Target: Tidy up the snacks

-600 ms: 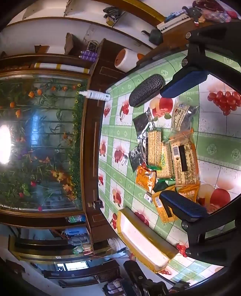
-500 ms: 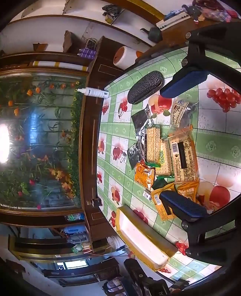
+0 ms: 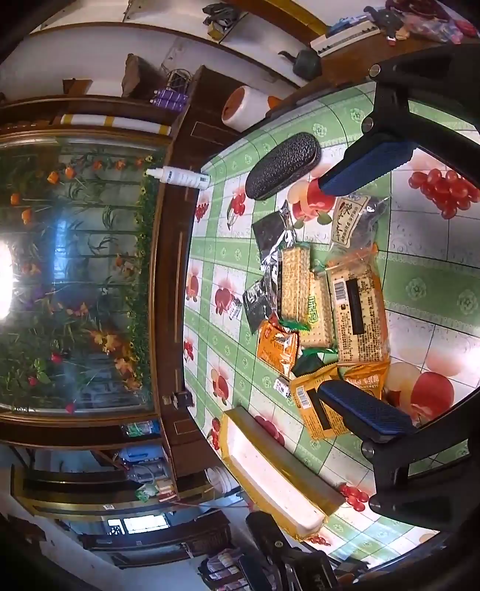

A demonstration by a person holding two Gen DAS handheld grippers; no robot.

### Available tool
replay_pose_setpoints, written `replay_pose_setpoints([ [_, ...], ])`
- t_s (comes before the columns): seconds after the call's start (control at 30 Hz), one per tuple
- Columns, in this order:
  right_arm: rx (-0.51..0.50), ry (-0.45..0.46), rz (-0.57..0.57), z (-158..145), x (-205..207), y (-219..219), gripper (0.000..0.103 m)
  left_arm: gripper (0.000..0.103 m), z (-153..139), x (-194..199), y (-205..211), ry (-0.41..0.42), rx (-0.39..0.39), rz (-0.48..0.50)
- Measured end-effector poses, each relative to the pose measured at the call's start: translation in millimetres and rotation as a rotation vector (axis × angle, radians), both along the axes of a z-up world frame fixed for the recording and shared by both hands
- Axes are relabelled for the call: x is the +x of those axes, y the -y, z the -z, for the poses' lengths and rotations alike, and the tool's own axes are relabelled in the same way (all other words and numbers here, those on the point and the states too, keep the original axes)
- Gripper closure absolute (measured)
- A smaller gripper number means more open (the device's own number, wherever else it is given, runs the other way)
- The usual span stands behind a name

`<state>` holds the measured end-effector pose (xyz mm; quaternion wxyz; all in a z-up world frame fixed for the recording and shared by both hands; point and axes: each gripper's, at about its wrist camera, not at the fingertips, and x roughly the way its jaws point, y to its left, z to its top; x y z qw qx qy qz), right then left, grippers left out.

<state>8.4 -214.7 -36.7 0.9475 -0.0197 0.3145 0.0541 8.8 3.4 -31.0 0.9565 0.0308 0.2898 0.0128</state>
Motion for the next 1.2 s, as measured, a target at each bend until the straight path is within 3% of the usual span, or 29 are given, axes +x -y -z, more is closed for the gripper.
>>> replay_pose_setpoints([
  [0.27,-0.001,-0.124,-0.007,38,12,6,0.002,0.000,71,16,11,-0.180,0.058,0.056],
  [0.43,-0.028,-0.176,-0.033,55,16,1,0.002,0.000,93,12,27,-0.229,0.090,0.120],
  [1.03,-0.030,-0.210,-0.014,62,23,3,0.002,0.000,78,23,20,-0.217,0.058,0.124],
  [1.13,-0.073,-0.192,0.012,58,21,-2,0.002,0.000,75,24,18,-0.215,0.051,0.121],
  [1.2,-0.153,-0.147,0.073,51,18,-7,0.002,0.000,74,25,15,-0.216,0.043,0.116],
])
